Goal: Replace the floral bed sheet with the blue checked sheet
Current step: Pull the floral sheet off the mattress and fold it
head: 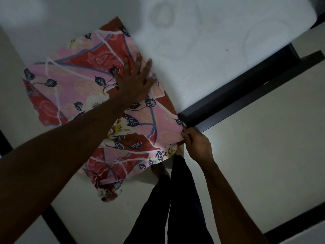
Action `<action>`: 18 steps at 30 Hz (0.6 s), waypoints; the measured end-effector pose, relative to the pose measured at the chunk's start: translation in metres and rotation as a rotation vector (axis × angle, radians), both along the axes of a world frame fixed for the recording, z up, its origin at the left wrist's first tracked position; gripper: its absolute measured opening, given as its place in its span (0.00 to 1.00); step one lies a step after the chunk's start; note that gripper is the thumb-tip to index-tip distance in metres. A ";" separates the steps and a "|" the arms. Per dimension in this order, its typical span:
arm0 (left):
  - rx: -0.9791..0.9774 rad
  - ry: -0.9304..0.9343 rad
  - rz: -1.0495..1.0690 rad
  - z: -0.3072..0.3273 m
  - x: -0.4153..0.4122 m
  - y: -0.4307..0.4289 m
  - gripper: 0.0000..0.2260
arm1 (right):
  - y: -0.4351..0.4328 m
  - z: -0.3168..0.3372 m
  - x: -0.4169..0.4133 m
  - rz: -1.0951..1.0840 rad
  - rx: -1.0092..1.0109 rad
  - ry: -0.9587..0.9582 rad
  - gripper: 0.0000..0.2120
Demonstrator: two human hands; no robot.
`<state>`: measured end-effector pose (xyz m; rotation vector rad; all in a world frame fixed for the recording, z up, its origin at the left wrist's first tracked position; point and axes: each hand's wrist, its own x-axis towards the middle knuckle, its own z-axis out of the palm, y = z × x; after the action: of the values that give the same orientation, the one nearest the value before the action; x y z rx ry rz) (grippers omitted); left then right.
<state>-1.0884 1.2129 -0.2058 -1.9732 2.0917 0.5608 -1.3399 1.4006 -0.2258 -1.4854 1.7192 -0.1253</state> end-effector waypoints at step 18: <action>0.084 -0.324 -0.899 0.056 -0.003 -0.042 0.31 | -0.038 0.011 0.040 0.126 0.134 -0.356 0.27</action>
<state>-1.0912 1.1707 -0.1502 -0.8240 2.3600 0.1248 -1.3002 1.3623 -0.2143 -1.3745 1.3216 -0.1919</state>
